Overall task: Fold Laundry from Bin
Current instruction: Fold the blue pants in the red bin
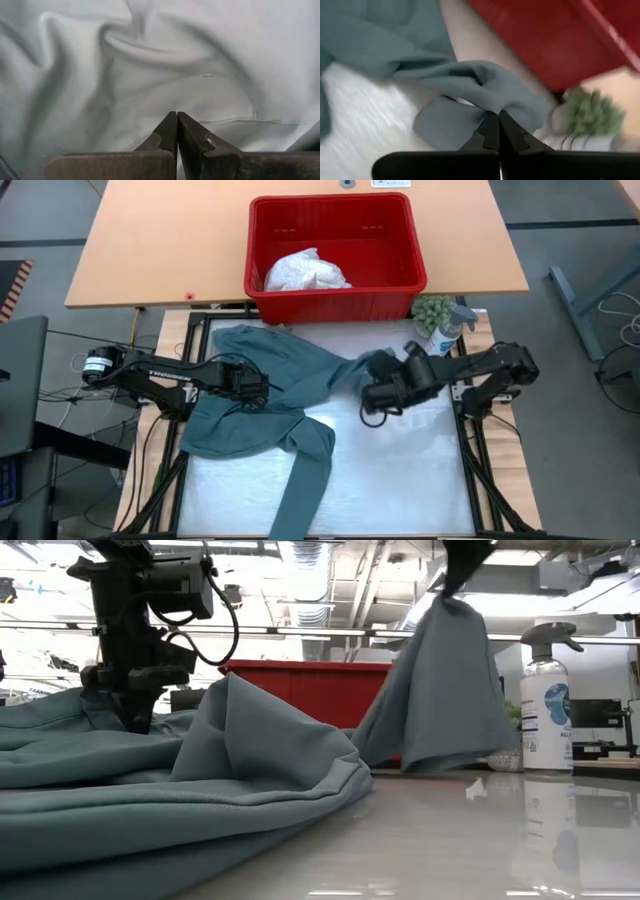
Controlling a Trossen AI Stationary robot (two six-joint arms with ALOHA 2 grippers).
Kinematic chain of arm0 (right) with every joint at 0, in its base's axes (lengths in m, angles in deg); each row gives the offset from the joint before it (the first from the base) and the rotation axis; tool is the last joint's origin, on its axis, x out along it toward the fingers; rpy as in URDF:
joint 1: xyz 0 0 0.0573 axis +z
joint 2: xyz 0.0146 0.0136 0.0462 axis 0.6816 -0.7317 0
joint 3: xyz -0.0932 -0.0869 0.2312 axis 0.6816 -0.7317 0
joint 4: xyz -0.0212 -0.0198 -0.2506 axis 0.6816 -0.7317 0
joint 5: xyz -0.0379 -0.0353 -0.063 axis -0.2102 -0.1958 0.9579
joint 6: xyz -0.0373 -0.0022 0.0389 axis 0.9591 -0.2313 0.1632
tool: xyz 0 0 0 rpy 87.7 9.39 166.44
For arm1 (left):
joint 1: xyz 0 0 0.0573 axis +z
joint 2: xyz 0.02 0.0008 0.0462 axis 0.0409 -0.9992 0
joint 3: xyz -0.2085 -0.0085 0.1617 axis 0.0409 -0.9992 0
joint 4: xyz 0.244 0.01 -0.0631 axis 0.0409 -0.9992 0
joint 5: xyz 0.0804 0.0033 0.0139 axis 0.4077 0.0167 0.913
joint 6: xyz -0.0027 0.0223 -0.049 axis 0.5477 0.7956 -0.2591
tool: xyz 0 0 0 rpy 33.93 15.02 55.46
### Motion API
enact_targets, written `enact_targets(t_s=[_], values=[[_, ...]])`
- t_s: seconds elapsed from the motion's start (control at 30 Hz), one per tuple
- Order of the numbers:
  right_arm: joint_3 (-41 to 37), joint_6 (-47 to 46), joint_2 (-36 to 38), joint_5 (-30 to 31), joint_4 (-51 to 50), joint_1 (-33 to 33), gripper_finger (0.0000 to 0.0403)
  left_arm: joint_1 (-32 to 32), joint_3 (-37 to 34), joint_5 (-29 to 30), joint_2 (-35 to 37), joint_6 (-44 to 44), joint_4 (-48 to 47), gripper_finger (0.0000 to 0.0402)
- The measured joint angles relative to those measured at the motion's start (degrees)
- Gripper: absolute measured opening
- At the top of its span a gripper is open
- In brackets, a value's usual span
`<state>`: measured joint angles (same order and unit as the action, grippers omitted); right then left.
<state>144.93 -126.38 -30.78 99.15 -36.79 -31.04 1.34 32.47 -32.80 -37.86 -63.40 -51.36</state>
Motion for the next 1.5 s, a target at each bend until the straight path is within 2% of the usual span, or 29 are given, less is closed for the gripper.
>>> enact_targets(t_s=[0.1, 0.17, 0.23, 0.3, 0.37, 0.47, 0.57, 0.67, 0.77, 0.87, 0.97, 1.07, 1.17, 1.23, 1.33, 1.4, 1.5], values=[[3.8, 19.2, -1.4, 3.9, 0.2, -2.2, 0.0013, 0.0, 0.0, 0.0, 0.0, 0.0, 0.0, 0.0000], [6.1, 28.1, -2.2, 10.1, -0.2, -2.9, 0.0013, 0.0, 0.0, 0.0, 0.0, 0.0, 0.1, 0.0000], [8.0, 35.5, -2.5, 11.7, 1.2, -3.2, 0.0013, 0.0, 0.0, -0.3, 0.0, 0.0, 0.1, 0.0000], [9.0, 39.5, -2.6, 6.4, 2.4, -2.3, 0.0013, 0.0, 0.0, -1.0, 0.0, 0.1, 0.0, 0.0000], [8.5, 38.4, -2.8, -3.8, 2.3, -0.8, 0.0013, 0.0, 0.0, -1.4, 0.0, 0.1, 0.0, 0.0000], [3.9, 30.4, -3.1, -19.4, 3.1, 3.0, 0.0013, 0.0, 0.0, -1.6, 0.0, 0.5, -0.1, 0.0000], [-4.7, 19.6, -3.1, -29.6, 6.3, 8.6, 0.0013, 0.0, 0.0, -1.7, 0.0, 1.6, -0.1, 0.0000], [-14.3, 5.2, -3.1, -34.2, 7.9, 15.5, 0.0013, 0.0, 0.0, -1.9, 0.0, 2.9, -0.1, 0.0000], [-23.3, -15.7, -3.1, -37.2, 6.7, 21.0, 0.0021, 0.0, 0.0, -2.2, 0.0, 3.1, -0.1, 0.0000], [-28.8, -31.2, -3.1, -44.2, 3.2, 24.7, 0.0063, 0.0, 0.0, -3.0, 0.0, 3.2, -0.1, 0.0000], [-30.7, -35.9, -3.0, -49.0, 3.2, 26.9, 0.0120, 0.0, 0.0, -4.5, 0.0, 4.2, -0.1, 0.0000], [-29.1, -36.7, -3.0, -46.6, 2.7, 28.2, 0.0178, 0.0, 0.0, -4.7, 0.0, 5.2, 0.0, 0.0000], [-24.9, -36.1, -2.6, -38.4, 2.8, 28.8, 0.0226, 0.0, 0.0, -4.7, 0.0, 5.9, 0.0, 0.0000], [-21.3, -34.4, -2.0, -30.4, 3.3, 29.3, 0.0245, 0.0, 0.0, -4.7, 0.0, 6.0, 0.1, 0.0000], [-18.2, -29.6, -1.6, -19.3, 3.2, 29.2, 0.0252, 0.0, 0.0, -4.5, 0.0, 6.0, 0.3, 0.0000], [-18.1, -24.7, -1.2, -17.5, 3.0, 27.2, 0.0251, 0.0, 0.0, -4.5, 0.0, 5.8, 0.3, 0.0000], [-19.8, -14.7, -1.0, -18.4, 4.2, 22.4, 0.0245, 0.0, 0.0, -4.5, 0.0, 5.8, 0.4, 0.0000]])
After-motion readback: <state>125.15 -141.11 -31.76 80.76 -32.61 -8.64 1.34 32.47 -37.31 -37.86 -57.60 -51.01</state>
